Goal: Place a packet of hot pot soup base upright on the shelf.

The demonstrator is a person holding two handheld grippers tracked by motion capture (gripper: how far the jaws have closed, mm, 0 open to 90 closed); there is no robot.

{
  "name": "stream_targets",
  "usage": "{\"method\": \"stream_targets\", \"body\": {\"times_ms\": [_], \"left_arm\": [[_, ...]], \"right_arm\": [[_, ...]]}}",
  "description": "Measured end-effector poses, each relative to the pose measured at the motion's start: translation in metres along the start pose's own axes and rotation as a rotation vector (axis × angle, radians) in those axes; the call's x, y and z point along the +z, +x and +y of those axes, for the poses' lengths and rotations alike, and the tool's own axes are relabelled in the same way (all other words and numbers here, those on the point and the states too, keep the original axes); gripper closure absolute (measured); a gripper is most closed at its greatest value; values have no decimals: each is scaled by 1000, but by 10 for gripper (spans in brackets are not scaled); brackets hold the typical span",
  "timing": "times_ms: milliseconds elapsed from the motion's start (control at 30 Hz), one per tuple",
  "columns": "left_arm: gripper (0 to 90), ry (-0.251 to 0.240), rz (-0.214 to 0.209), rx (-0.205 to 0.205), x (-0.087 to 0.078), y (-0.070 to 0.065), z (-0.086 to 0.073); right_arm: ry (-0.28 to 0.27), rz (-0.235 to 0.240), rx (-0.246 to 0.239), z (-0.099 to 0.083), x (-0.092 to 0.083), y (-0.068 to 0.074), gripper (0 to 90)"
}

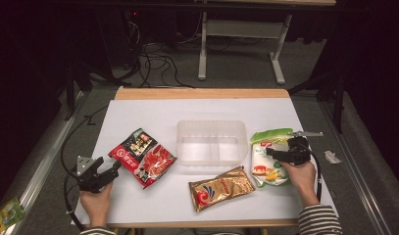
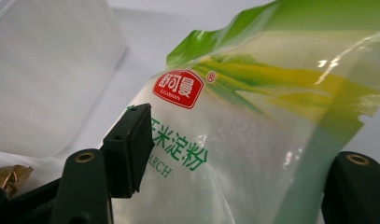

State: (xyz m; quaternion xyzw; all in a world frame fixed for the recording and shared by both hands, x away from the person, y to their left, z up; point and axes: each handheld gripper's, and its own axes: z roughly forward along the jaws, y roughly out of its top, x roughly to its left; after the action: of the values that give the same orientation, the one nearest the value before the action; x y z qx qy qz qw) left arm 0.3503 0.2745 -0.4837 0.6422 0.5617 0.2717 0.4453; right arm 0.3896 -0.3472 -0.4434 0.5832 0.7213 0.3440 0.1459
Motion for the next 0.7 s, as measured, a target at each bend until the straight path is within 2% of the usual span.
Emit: {"method": "stream_targets", "body": {"times_ms": [67, 100, 200, 233, 333, 367, 433, 467, 567, 700], "left_arm": [[291, 0, 1, 0, 0, 0, 0], [290, -1, -1, 0, 0, 0, 0], [291, 0, -1, 0, 0, 0, 0], [291, -4, 1, 0, 0, 0, 0], [296, -10, 2, -1, -1, 0, 0], [297, -8, 0, -3, -1, 0, 0], [295, -5, -5, -1, -1, 0, 0], [296, -5, -5, -1, -1, 0, 0], [295, -4, -4, -5, -1, 1, 0], [295, -8, -3, -6, -1, 1, 0]], "right_arm": [[14, 11, -4, 1, 2, 1, 352], [42, 29, -11, 2, 7, 3, 379], [56, 50, -8, 3, 9, 4, 411], [65, 69, 3, 3, 9, 2, 463], [72, 87, 8, 2, 8, 1, 513], [81, 94, -6, 3, 7, 2, 581], [84, 94, -28, 5, 5, 4, 648], [84, 94, -28, 5, 5, 4, 648], [84, 112, -51, 9, 0, 7, 769], [64, 123, -74, 10, -3, 11, 805]]}}
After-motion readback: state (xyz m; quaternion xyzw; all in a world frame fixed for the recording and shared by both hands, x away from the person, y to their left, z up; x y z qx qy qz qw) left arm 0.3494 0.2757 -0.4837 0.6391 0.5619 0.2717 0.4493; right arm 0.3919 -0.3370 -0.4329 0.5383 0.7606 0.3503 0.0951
